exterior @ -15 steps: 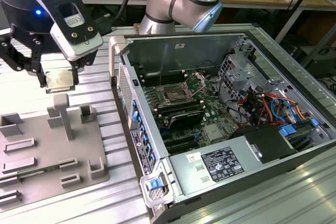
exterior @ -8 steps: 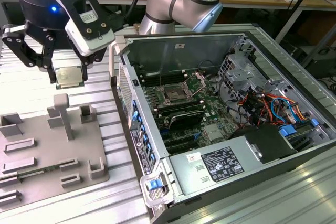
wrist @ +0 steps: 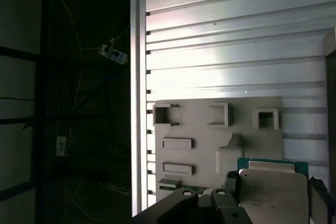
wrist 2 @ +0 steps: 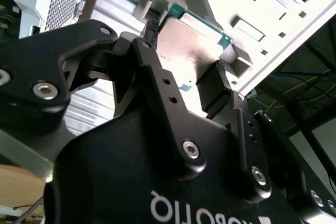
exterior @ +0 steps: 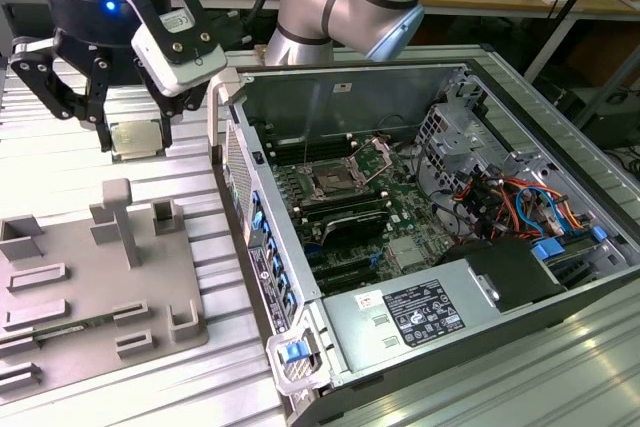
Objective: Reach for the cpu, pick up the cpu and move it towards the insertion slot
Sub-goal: 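Reach for the cpu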
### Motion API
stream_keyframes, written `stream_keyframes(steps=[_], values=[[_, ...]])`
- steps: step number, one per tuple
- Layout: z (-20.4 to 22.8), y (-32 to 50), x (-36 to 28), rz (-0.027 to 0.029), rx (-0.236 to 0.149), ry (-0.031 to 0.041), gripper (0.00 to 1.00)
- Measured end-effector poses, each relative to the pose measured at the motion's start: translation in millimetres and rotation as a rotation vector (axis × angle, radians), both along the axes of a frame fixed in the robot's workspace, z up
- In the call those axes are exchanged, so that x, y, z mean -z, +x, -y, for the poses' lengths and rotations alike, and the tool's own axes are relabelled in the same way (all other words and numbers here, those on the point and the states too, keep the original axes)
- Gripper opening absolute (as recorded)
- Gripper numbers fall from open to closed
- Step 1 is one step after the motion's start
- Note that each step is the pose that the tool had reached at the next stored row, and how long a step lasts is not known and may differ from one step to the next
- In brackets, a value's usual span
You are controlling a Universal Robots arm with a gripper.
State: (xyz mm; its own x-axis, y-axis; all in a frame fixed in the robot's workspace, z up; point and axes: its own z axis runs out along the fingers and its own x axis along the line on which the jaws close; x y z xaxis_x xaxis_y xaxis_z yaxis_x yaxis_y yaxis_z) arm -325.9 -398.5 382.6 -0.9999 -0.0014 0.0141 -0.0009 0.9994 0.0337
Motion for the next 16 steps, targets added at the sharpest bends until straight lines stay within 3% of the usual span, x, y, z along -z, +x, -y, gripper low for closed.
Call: stream_keyframes(steps=[4, 9, 16], values=[[-1.2, 13.8, 0.0, 0.0, 0.0, 0.0, 0.55], [-3.8, 37.6, 0.0, 0.0, 0.0, 0.0, 0.55], [-7.6, 62.4, 0.0, 0.0, 0.0, 0.0, 0.55]])
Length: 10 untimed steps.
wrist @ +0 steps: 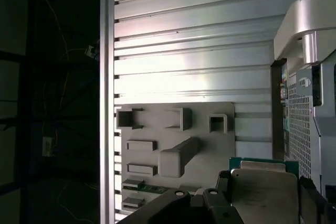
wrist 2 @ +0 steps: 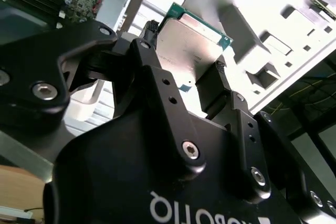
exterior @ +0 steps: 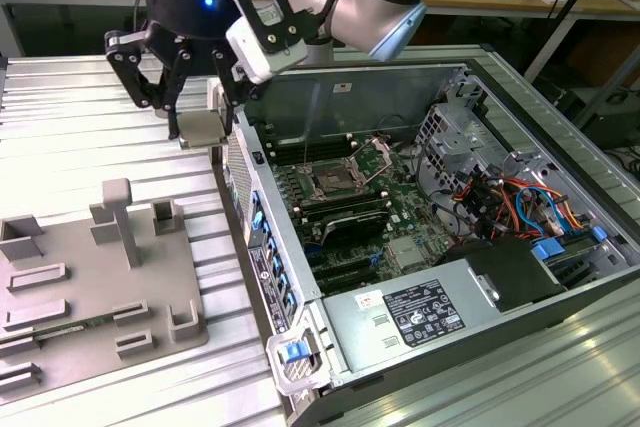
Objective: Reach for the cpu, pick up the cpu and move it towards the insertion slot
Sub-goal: 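Reach for the cpu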
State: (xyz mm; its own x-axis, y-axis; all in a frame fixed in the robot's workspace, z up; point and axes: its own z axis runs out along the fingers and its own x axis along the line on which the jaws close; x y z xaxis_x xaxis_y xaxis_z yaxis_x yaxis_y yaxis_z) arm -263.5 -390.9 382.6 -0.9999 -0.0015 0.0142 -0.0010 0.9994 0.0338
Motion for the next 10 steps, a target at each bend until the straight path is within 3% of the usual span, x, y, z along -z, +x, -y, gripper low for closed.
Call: stream_keyframes(steps=[2, 8, 9, 10], values=[[-1.3, 8.7, 0.1, 0.0001, 0.0, 0.0001, 0.55], [-6.8, 24.6, 0.2, 0.0008, 0.0, 0.0, 0.55], [-7.1, 25.3, 0.2, 0.003, 0.0, 0.0, 0.55], [-7.3, 26.0, 0.2, 0.0088, 0.0, -0.0001, 0.55]])
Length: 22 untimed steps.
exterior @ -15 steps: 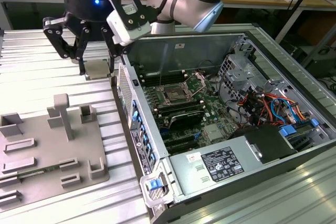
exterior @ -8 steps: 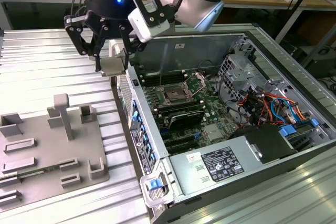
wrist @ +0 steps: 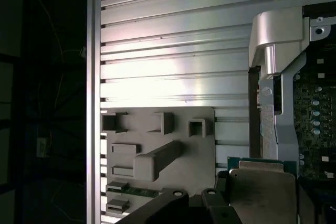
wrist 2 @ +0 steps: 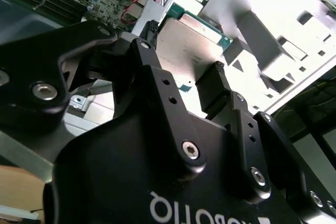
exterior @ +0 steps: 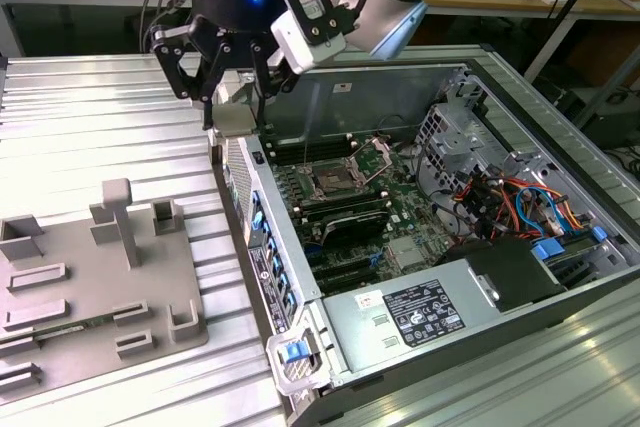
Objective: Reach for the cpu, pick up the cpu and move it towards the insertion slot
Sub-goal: 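Reach for the cpu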
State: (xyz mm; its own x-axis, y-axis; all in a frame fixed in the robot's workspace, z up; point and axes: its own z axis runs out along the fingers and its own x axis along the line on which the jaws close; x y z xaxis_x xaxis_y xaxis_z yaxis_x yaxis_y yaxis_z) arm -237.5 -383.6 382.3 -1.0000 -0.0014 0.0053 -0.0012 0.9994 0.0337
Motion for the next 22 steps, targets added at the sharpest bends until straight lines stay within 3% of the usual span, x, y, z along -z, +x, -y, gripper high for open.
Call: stream_keyframes(steps=[2, 3, 6, 10, 19, 22], values=[[-0.5, 1.7, 0.3, 0.0124, 0.0, 0.0001, 0.55], [-0.8, 3.4, 0.4, 0.0137, 0.0, 0.0001, 0.55], [-2.4, 11.7, 1.6, 0.0152, 0.0, 0.0, 0.55], [-5.5, 28.7, 3.1, 0.0158, 0.0, 0.0001, 0.55], [-10.9, 54.6, 4.8, 0.0159, 0.0, 0.0001, 0.55], [-13.0, 67.2, 5.5, 0.016, 0.0, 0.0002, 0.55]])
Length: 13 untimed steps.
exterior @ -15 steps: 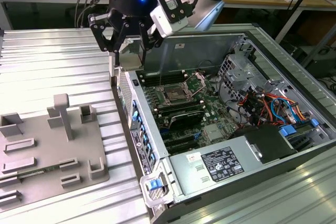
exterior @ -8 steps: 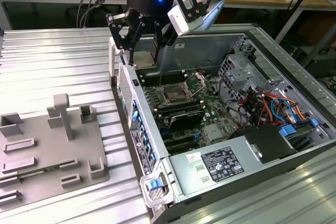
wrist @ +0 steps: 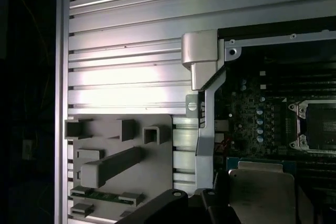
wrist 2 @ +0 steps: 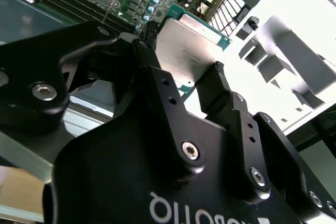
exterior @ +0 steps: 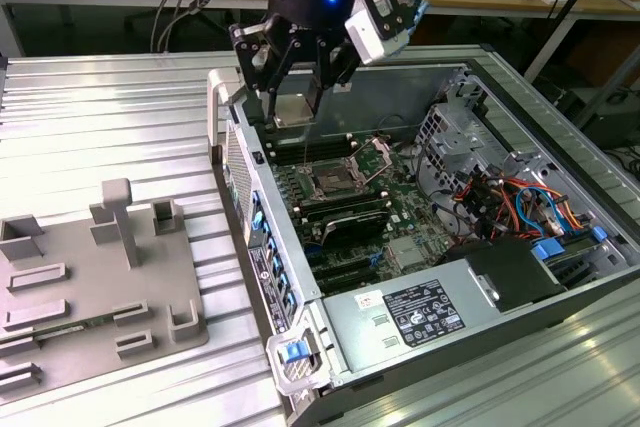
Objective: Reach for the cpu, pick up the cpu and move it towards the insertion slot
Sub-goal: 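Reach for the cpu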
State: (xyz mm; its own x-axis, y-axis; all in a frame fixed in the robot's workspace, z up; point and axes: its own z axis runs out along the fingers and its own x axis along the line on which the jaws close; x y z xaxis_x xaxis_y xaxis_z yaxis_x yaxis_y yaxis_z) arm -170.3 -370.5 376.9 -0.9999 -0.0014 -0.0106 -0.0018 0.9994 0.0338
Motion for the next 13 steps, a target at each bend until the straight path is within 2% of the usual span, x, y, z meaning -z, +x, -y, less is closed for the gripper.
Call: stream_keyframes(steps=[6, 8, 13], values=[[-2.3, 15.2, 0.8, -0.0001, 0.0, -0.0001, 0.55], [-2.9, 17.9, 1.6, 0.0004, 0.0, 0.0, 0.55], [-7.2, 37.0, 3.6, 0.0009, 0.0, -0.0002, 0.55]])
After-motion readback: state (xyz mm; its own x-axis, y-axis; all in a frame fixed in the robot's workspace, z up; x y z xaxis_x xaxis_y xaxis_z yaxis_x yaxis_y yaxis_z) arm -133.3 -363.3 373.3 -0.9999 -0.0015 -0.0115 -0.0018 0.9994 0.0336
